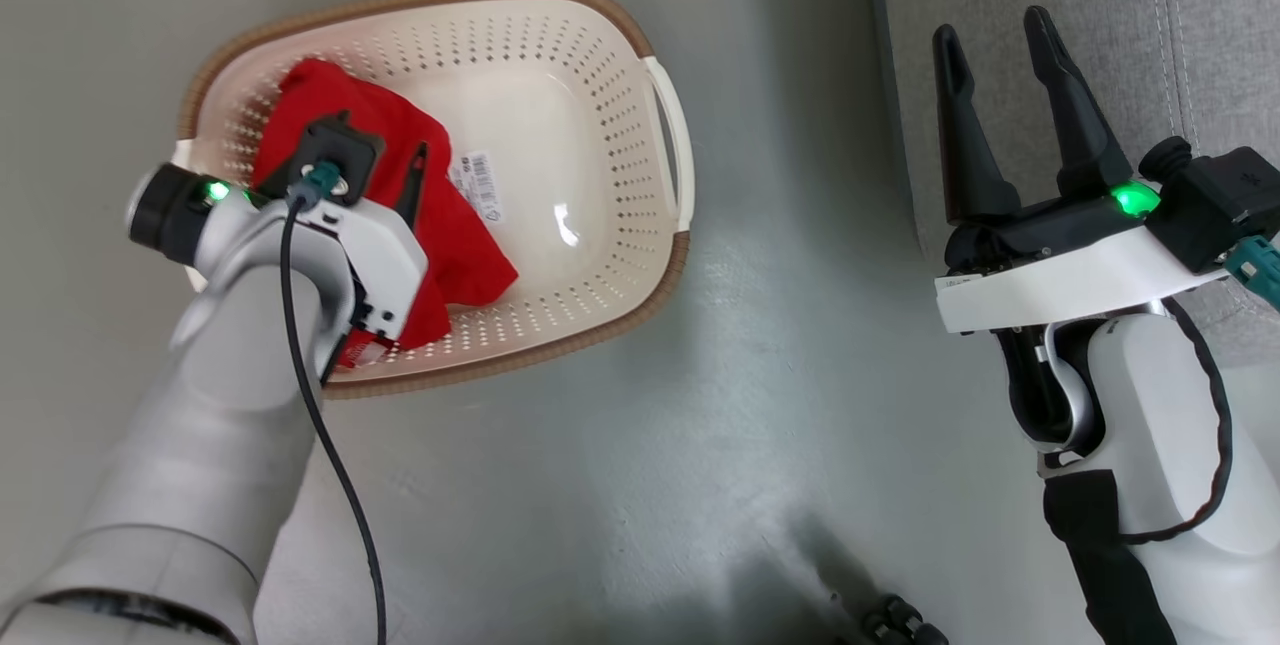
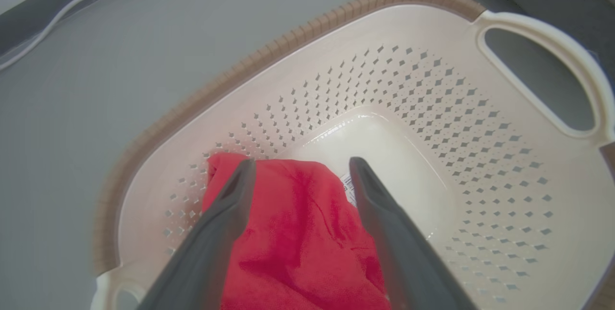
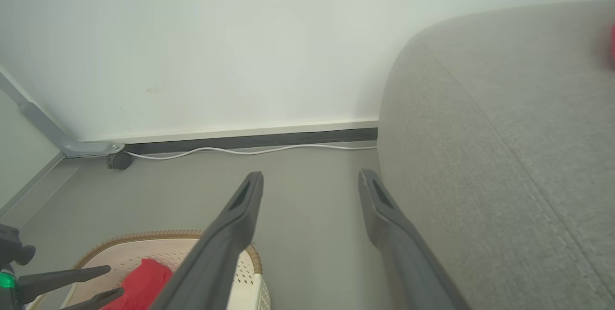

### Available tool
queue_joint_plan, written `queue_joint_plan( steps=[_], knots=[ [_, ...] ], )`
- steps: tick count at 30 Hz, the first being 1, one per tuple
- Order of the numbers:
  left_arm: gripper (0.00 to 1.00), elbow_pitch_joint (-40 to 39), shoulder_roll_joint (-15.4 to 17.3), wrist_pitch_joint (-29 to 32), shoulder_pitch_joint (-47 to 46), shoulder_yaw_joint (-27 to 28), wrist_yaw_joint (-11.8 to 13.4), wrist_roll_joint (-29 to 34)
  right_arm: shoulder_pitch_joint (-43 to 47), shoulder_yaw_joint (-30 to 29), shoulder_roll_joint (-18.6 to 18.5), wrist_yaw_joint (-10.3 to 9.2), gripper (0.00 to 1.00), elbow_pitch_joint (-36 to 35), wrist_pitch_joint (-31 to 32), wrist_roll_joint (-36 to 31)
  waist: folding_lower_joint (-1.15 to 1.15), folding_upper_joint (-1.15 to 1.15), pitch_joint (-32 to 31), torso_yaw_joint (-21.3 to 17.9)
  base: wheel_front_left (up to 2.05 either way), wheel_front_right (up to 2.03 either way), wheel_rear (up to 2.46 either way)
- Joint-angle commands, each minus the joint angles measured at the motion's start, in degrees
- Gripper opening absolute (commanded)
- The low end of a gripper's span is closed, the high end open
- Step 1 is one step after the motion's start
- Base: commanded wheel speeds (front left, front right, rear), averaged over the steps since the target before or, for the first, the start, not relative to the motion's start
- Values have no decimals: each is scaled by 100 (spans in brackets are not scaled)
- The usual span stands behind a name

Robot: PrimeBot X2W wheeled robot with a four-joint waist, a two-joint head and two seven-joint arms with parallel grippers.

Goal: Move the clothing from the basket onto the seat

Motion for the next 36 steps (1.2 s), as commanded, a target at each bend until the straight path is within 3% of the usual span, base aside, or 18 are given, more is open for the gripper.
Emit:
queue_joint_plan(
  steps=[1,7,16,27,36],
  knots=[
    [100,83,168,78,-155,22,72,112,42,116,37,23,100,-176,-34,59,0,0,157,-130,0,0,0],
    [100,573,346,492,-687,-186,346,346,-4,141,87,23,100,-191,-34,162,0,0,380,-299,0,0,0],
    [100,804,658,1081,-1071,-374,470,478,-20,274,105,23,100,-264,-34,463,0,0,638,-532,0,0,0],
    [100,863,843,1483,-1312,-533,844,555,-21,299,106,23,100,-335,-34,722,0,0,846,-663,0,0,0],
    [100,880,969,1679,-1443,-732,1006,640,-43,308,107,23,100,-391,-34,842,0,0,968,-688,0,0,0]
  ],
)
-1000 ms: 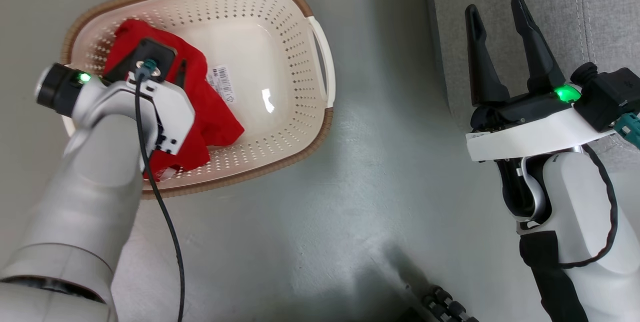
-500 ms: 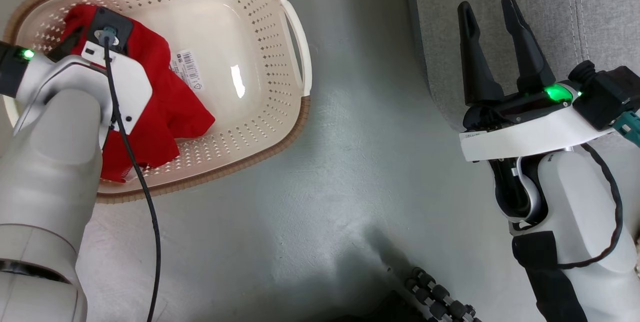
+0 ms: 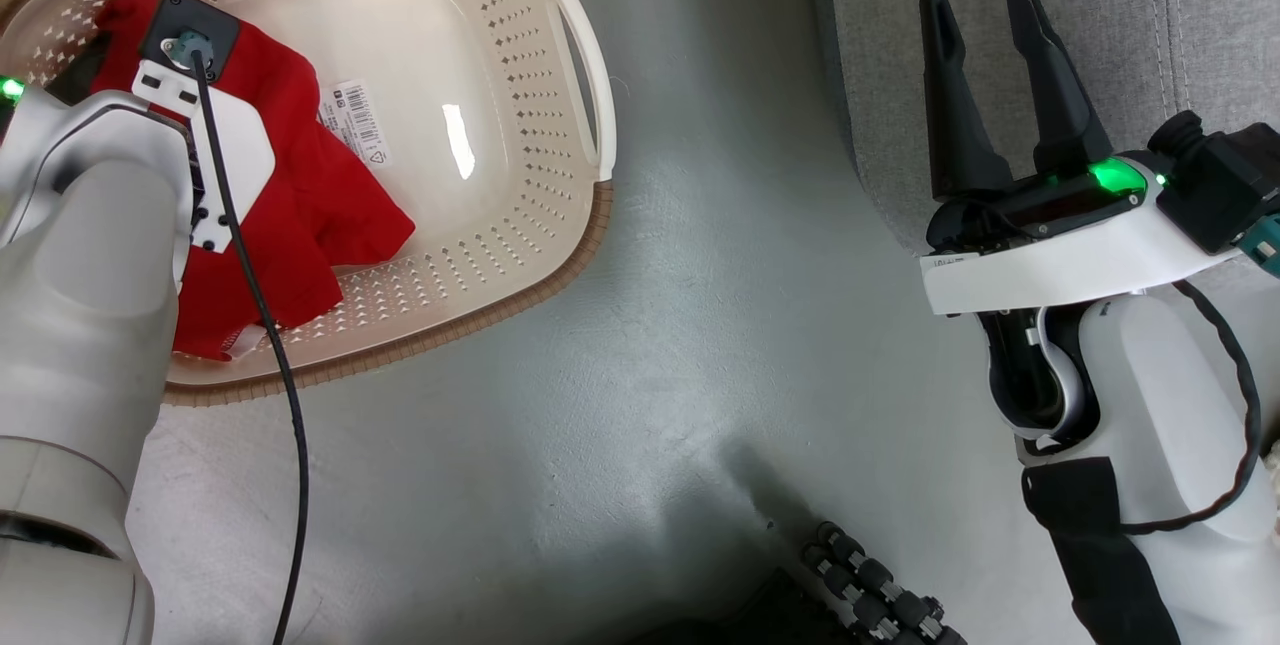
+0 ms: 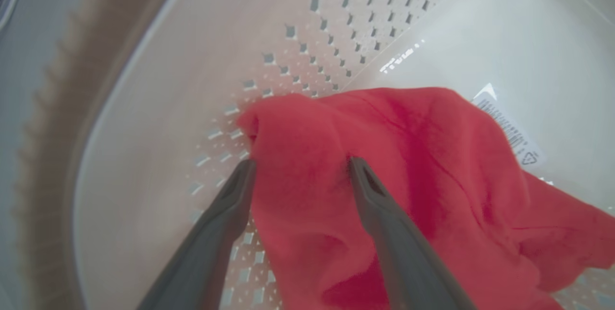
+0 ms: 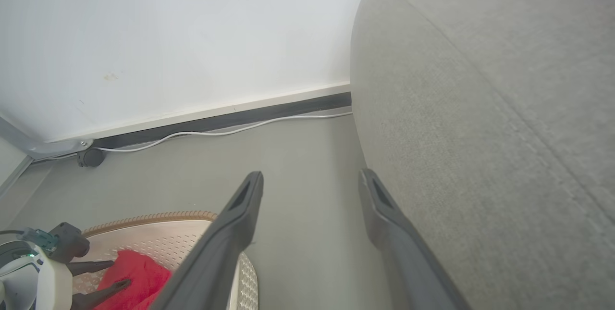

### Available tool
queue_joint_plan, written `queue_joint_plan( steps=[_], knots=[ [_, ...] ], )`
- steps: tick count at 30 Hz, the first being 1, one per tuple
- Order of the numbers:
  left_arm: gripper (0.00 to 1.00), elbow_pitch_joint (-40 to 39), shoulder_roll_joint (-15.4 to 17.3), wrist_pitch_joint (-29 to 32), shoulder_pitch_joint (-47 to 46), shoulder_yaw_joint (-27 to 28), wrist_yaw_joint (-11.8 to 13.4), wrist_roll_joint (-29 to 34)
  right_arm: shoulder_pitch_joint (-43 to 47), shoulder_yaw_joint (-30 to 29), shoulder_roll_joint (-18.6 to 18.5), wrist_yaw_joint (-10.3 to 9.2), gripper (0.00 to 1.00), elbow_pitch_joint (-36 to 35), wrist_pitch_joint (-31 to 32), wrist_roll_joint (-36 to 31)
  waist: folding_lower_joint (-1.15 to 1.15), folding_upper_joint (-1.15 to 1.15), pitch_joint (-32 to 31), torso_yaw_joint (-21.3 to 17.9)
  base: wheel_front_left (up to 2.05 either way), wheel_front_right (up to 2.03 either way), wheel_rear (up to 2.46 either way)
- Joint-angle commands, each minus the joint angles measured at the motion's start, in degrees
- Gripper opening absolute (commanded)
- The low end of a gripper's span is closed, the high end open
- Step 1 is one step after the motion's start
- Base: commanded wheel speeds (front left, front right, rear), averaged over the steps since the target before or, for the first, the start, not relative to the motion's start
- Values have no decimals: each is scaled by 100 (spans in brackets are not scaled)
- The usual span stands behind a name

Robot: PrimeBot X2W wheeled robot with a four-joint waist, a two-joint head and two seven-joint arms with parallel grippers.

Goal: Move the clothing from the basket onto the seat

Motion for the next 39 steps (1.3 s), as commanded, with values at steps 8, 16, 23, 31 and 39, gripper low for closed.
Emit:
queue_joint_plan(
  steps=[8,16,23,31,39],
  knots=[
    [100,-44,310,106,-141,13,-68,-7,110,87,7,23,100,-170,-34,107,0,0,109,-46,0,0,0],
    [100,-37,359,52,-110,61,-277,-213,49,64,7,23,100,-175,-34,154,0,0,199,-88,0,0,0],
    [0,-34,335,-125,-47,29,-428,-323,9,-15,7,23,100,-123,-34,121,0,0,109,-48,0,0,0],
    [0,-31,178,-577,214,-94,-665,-395,51,-134,7,23,100,4,-34,43,0,0,-293,40,0,0,0],
    [0,-29,-275,-1123,515,-157,-739,-539,231,-230,7,23,100,190,-34,-252,0,0,-962,217,0,0,0]
  ],
)
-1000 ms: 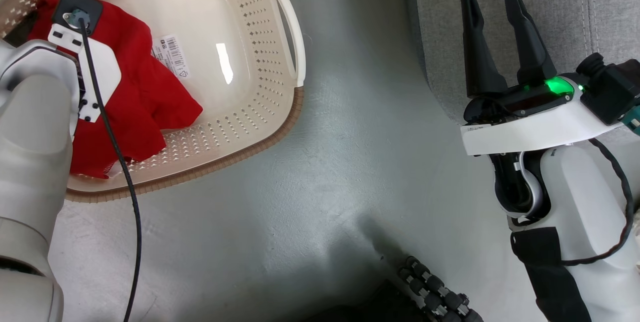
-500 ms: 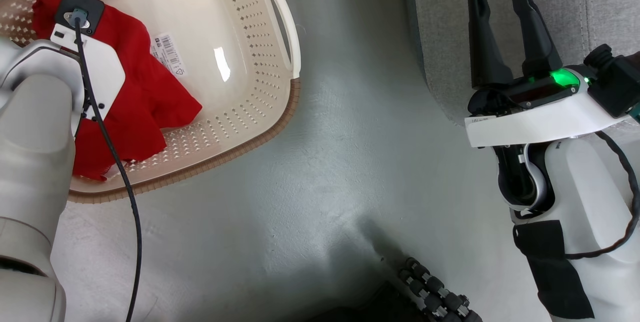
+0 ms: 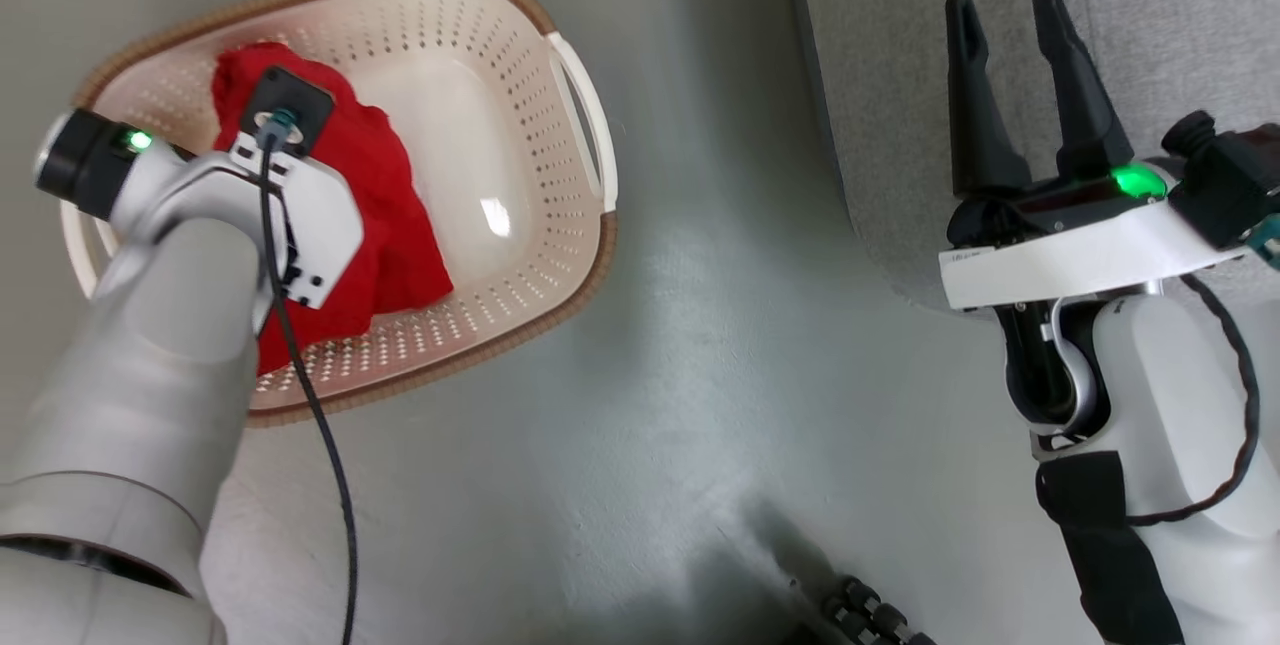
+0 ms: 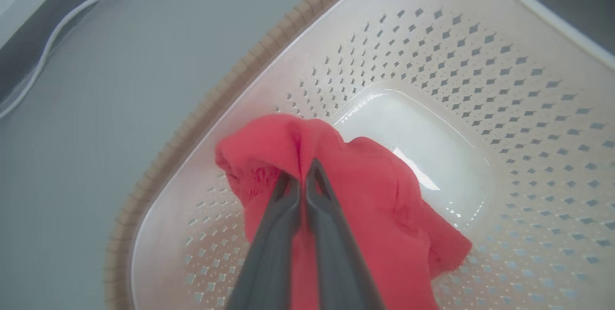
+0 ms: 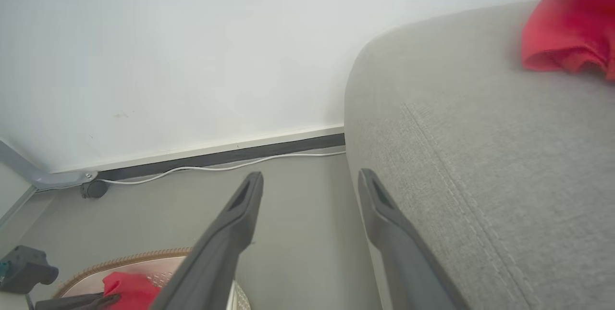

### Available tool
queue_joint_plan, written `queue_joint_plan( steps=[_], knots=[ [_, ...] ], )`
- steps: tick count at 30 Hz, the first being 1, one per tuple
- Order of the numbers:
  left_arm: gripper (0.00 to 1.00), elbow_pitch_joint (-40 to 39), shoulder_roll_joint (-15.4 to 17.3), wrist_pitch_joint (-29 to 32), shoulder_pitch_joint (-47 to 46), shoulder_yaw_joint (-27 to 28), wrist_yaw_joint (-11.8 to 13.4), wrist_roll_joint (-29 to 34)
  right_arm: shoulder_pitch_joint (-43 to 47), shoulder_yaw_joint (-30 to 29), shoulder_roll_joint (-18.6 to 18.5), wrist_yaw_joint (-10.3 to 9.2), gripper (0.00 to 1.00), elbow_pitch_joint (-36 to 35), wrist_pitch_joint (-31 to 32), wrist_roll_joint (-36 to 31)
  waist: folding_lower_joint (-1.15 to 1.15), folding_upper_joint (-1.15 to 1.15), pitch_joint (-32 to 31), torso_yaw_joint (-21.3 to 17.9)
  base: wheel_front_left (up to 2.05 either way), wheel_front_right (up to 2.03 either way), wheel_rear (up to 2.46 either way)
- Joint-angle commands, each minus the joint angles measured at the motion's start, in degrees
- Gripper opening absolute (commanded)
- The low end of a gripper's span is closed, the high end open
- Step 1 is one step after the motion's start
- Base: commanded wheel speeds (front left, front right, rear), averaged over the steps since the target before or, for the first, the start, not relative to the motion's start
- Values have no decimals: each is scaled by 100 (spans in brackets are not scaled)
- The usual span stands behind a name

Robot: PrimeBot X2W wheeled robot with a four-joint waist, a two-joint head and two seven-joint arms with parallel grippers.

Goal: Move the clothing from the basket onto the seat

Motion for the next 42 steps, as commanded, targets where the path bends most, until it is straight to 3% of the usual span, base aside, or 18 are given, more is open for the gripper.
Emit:
queue_joint_plan(
  steps=[1,9,19,42],
  knots=[
    [0,-62,68,-116,136,91,-31,-83,285,23,-3,23,100,-65,-34,-63,0,0,-282,101,0,0,0],
    [0,-64,-358,-521,518,223,-67,-418,554,-118,-3,23,100,110,-34,-450,0,0,-1024,348,0,0,0],
    [0,-465,-630,-732,1099,367,-88,-799,934,-230,-146,23,100,345,-34,-666,0,0,-1942,688,0,0,0],
    [0,-3128,-707,-740,2286,665,-196,-1197,1630,-221,-394,23,100,838,-34,-755,0,0,-3674,1295,0,0,0]
  ],
)
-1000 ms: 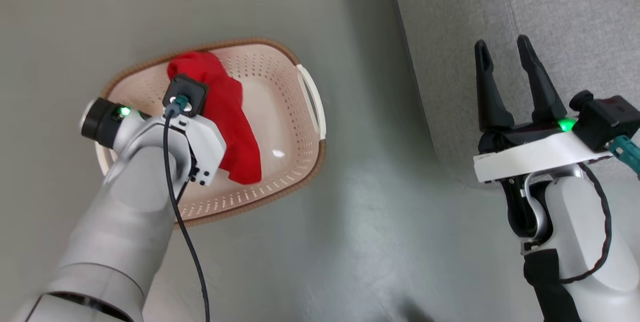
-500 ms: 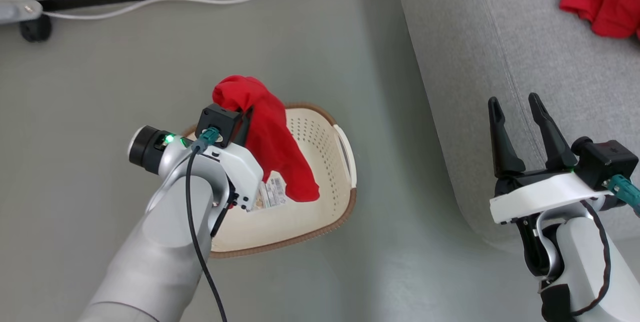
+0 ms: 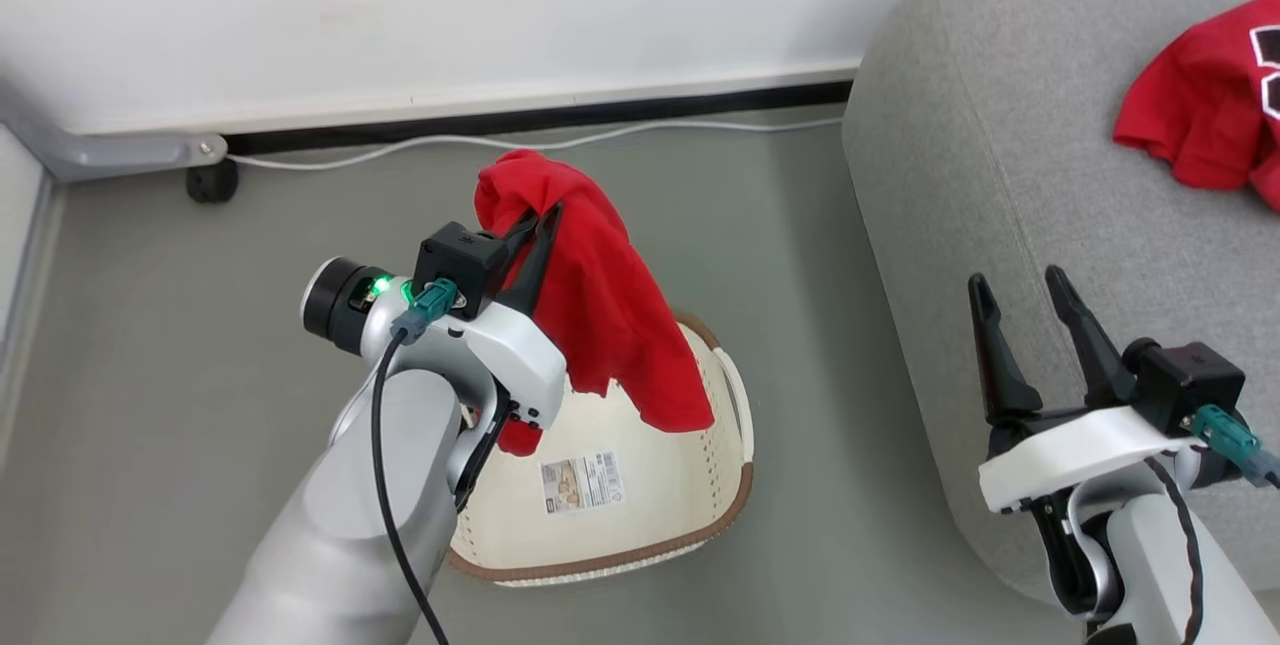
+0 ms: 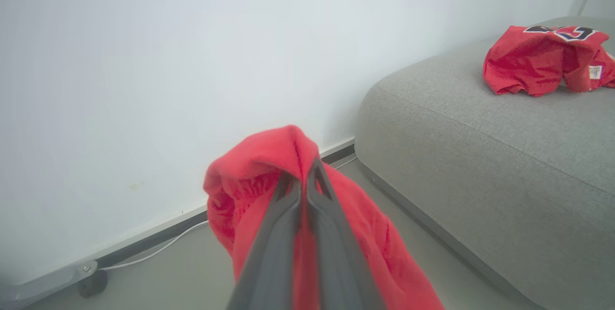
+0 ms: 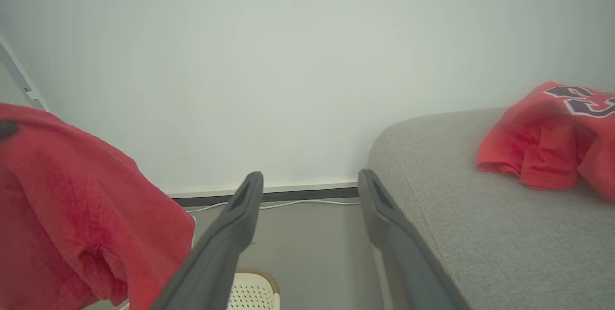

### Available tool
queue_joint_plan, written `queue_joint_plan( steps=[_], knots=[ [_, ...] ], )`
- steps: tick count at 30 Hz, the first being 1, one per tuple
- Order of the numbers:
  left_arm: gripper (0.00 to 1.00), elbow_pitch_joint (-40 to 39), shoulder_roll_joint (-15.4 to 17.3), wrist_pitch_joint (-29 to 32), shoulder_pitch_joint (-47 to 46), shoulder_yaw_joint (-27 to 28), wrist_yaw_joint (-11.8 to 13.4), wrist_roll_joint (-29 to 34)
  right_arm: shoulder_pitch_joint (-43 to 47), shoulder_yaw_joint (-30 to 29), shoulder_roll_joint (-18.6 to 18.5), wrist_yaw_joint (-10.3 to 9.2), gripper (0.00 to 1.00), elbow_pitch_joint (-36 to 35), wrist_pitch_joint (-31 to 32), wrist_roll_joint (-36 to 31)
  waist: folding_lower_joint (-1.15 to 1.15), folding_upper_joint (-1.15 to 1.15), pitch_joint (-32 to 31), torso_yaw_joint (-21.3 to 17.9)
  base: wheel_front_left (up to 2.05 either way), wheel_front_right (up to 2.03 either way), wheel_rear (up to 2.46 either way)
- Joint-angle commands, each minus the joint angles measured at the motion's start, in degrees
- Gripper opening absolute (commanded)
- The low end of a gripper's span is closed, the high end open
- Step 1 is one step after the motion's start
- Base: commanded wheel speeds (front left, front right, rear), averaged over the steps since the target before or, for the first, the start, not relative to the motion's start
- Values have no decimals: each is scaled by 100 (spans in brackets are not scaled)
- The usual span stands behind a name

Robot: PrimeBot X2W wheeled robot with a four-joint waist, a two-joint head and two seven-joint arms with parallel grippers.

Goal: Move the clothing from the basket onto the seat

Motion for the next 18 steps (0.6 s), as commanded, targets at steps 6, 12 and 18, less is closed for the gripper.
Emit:
queue_joint_plan(
  steps=[6,12,18],
  knots=[
    [0,-796,114,-60,94,227,-124,-139,177,109,-61,23,100,-64,-34,-29,0,0,-309,152,0,0,0],
    [0,-1190,123,-60,22,156,-177,-134,297,91,-34,23,100,-48,-34,-22,0,0,-372,211,0,0,0],
    [0,-1444,171,-14,-57,101,-187,-133,290,170,-14,23,100,-81,-34,0,0,0,-388,205,0,0,0]
  ],
)
